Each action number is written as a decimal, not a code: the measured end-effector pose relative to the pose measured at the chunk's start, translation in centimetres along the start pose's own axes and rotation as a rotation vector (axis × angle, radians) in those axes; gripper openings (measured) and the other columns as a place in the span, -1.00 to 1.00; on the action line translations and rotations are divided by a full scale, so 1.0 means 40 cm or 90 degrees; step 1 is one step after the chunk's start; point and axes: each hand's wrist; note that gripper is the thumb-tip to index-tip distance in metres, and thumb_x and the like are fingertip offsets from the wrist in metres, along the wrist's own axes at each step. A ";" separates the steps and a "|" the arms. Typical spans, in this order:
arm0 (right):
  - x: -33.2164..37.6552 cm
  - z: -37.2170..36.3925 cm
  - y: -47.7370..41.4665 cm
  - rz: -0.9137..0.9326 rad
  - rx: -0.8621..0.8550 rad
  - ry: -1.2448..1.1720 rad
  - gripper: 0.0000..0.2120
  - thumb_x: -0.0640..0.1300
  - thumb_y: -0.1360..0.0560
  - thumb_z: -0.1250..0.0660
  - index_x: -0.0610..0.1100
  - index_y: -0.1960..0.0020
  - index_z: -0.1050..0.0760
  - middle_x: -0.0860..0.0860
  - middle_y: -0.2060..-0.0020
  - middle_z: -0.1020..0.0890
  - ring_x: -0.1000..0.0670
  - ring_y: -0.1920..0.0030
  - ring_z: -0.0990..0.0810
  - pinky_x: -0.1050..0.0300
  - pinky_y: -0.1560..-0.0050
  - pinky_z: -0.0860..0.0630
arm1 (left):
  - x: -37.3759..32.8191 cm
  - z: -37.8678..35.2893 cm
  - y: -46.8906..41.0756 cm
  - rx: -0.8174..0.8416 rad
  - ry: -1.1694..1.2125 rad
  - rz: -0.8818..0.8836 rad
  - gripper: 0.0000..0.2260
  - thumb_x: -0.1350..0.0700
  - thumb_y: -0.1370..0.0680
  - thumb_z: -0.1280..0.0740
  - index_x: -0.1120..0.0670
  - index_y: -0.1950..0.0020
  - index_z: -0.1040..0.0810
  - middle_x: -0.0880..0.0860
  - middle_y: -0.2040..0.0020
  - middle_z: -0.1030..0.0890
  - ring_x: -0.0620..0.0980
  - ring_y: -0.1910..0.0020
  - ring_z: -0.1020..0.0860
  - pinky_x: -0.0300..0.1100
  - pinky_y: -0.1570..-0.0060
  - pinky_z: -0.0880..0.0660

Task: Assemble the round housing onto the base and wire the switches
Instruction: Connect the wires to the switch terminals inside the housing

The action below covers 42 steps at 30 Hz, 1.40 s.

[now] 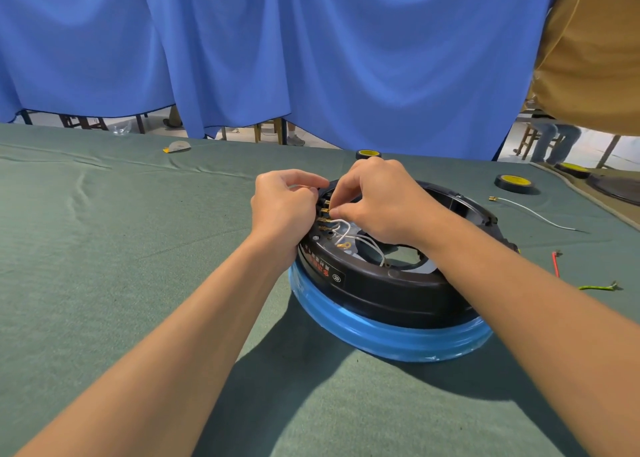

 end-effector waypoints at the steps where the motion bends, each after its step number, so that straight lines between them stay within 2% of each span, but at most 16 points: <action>1: 0.001 -0.002 0.000 0.002 -0.001 -0.002 -0.95 -0.16 -0.48 -0.44 -0.08 0.09 -0.69 0.15 0.27 -0.50 0.18 0.22 -0.47 0.35 0.23 -0.37 | 0.001 0.000 0.000 -0.002 0.000 0.000 -0.69 0.35 -0.53 -0.27 0.01 0.22 -0.69 0.16 0.08 -0.69 0.15 0.05 -0.67 0.12 0.00 -0.63; 8: 0.015 -0.014 0.003 0.016 -0.017 0.026 -0.93 -0.18 -0.50 -0.41 -0.12 0.06 -0.66 0.06 0.15 -0.49 0.08 0.14 -0.48 0.21 0.12 -0.42 | 0.001 -0.002 0.002 -0.007 -0.012 -0.008 -0.66 0.35 -0.53 -0.26 0.00 0.26 -0.69 0.15 0.14 -0.70 0.15 0.08 -0.67 0.11 0.02 -0.64; 13: -0.002 0.031 0.014 0.010 -0.011 -0.024 -0.90 -0.07 -0.51 -0.39 -0.06 0.09 -0.66 0.17 0.30 -0.54 0.18 0.23 -0.50 0.26 0.20 -0.38 | -0.005 0.004 0.001 0.009 0.000 0.000 -0.68 0.37 -0.55 -0.27 0.03 0.22 -0.69 0.12 0.14 -0.70 0.12 0.10 -0.68 -0.06 0.14 -0.65; 15: -0.026 0.063 0.029 0.001 -0.034 -0.027 -0.90 -0.07 -0.50 -0.39 -0.06 0.13 -0.66 0.19 0.32 -0.57 0.19 0.23 -0.53 0.29 0.22 -0.39 | -0.006 0.004 -0.001 0.014 -0.007 0.003 -0.69 0.37 -0.56 -0.27 0.04 0.20 -0.69 0.10 0.14 -0.70 0.10 0.11 -0.69 -0.06 0.16 -0.65; 19: -0.108 0.117 0.079 -0.018 -0.050 0.077 -0.87 -0.05 -0.51 -0.37 -0.06 0.13 -0.67 0.21 0.30 -0.54 0.20 0.22 -0.50 0.31 0.22 -0.35 | -0.008 0.003 -0.004 0.020 -0.100 -0.039 -0.68 0.33 -0.58 -0.26 -0.02 0.17 -0.68 0.05 0.09 -0.69 0.06 0.01 -0.65 0.01 0.02 -0.63; 21: -0.145 0.123 0.107 -0.039 -0.064 0.104 -0.83 -0.01 -0.52 -0.35 -0.06 0.13 -0.67 0.14 0.27 -0.54 0.14 0.22 -0.48 0.27 0.24 -0.29 | -0.018 0.004 -0.002 0.025 -0.167 -0.073 -0.67 0.33 -0.58 -0.26 -0.04 0.17 -0.67 0.00 0.06 -0.68 0.01 -0.04 -0.61 -0.14 0.08 -0.58; 23: -0.172 0.112 0.129 -0.084 -0.122 0.063 -0.78 0.02 -0.53 -0.34 -0.08 0.14 -0.67 0.06 0.25 -0.59 0.06 0.19 -0.49 0.20 0.15 -0.29 | -0.034 0.000 0.005 0.023 -0.251 -0.108 -0.69 0.34 -0.57 -0.24 -0.02 0.12 -0.67 0.01 0.01 -0.67 -0.01 -0.07 -0.58 -0.25 0.10 -0.51; 25: -0.185 0.093 0.143 -0.167 -0.212 -0.084 -0.74 0.02 -0.53 -0.34 -0.10 0.20 -0.68 0.12 0.40 -0.59 0.08 0.30 -0.49 0.18 0.17 -0.32 | -0.053 -0.016 0.018 0.004 -0.359 -0.155 -0.71 0.31 -0.56 -0.22 0.02 0.02 -0.68 0.07 -0.06 -0.67 0.05 -0.11 -0.58 -0.14 -0.05 -0.53; 27: -0.197 0.077 0.140 -0.255 -0.282 -0.217 -0.72 0.02 -0.54 -0.33 -0.09 0.25 -0.66 0.17 0.60 -0.48 0.15 0.46 -0.41 0.18 0.27 -0.32 | -0.080 -0.051 0.043 0.007 -0.464 -0.222 -0.74 0.24 -0.58 -0.22 0.01 -0.08 -0.66 0.12 -0.09 -0.65 0.16 -0.11 -0.57 0.00 -0.14 -0.53; 29: -0.207 0.068 0.135 -0.302 -0.301 -0.257 -0.70 0.03 -0.54 -0.30 -0.07 0.27 -0.64 0.19 0.67 -0.40 0.15 0.52 -0.36 0.18 0.35 -0.29 | -0.111 -0.109 0.079 0.056 -0.550 -0.302 -0.76 0.15 -0.60 -0.20 -0.02 -0.11 -0.63 0.12 -0.05 -0.63 0.21 -0.04 -0.56 0.06 -0.06 -0.52; 31: -0.215 0.069 0.131 -0.303 -0.294 -0.286 -0.68 0.03 -0.54 -0.29 -0.08 0.31 -0.62 0.17 0.66 -0.41 0.11 0.48 -0.38 0.18 0.34 -0.32 | -0.138 -0.180 0.114 0.115 -0.634 -0.379 -0.78 0.09 -0.61 -0.18 -0.01 -0.10 -0.60 0.10 0.04 -0.60 0.23 0.04 -0.53 0.00 0.09 -0.49; 33: -0.236 0.077 0.131 -0.302 -0.285 -0.341 -0.65 0.02 -0.52 -0.30 -0.14 0.36 -0.56 0.09 0.56 -0.48 0.00 0.41 -0.42 0.12 0.28 -0.38 | -0.154 -0.248 0.139 0.146 -0.684 -0.410 -0.81 0.08 -0.60 -0.17 0.05 -0.10 -0.55 0.07 0.17 -0.49 0.22 0.13 -0.48 -0.05 0.20 -0.37; 35: -0.274 0.097 0.133 -0.321 -0.300 -0.408 -0.65 -0.02 -0.52 -0.30 -0.21 0.35 -0.54 -0.10 0.43 -0.56 -0.04 0.33 -0.47 -0.03 0.23 -0.47 | -0.157 -0.302 0.152 0.174 -0.701 -0.398 -0.82 0.08 -0.62 -0.15 0.07 -0.13 -0.50 0.05 0.18 -0.45 0.21 0.13 -0.47 -0.07 0.23 -0.30; 38: -0.361 0.138 0.144 -0.358 -0.343 -0.469 -0.69 -0.10 -0.56 -0.29 -0.13 0.33 -0.59 -0.07 0.30 -0.66 -0.04 0.16 -0.61 -0.10 -0.02 -0.54 | -0.137 -0.352 0.153 0.278 -0.703 -0.344 -0.71 -0.04 -0.68 -0.06 0.09 -0.23 -0.45 0.10 -0.10 -0.54 0.18 -0.08 -0.49 -0.03 0.08 -0.37; 40: -0.430 0.153 0.157 -0.386 -0.329 -0.335 -0.72 -0.06 -0.57 -0.28 -0.08 0.27 -0.62 -0.04 0.25 -0.67 -0.11 0.06 -0.62 -0.07 -0.04 -0.52 | -0.117 -0.370 0.149 0.408 -0.704 -0.300 -0.63 -0.10 -0.69 0.00 0.15 -0.22 -0.42 0.14 -0.28 -0.45 0.17 -0.33 -0.38 0.04 -0.19 -0.34; 42: -0.499 0.155 0.174 -0.395 -0.262 -0.107 -0.70 -0.01 -0.58 -0.24 -0.12 0.18 -0.64 -0.08 0.25 -0.64 -0.19 0.01 -0.57 0.04 0.05 -0.45 | -0.101 -0.377 0.143 0.471 -0.708 -0.284 -0.59 -0.09 -0.70 0.02 0.20 -0.21 -0.43 0.17 -0.38 -0.36 0.13 -0.48 -0.20 0.02 -0.37 -0.20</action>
Point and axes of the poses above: each hand's wrist, its own y-axis away from the middle knuckle, its own z-axis out of the back of the hand, x = y × z
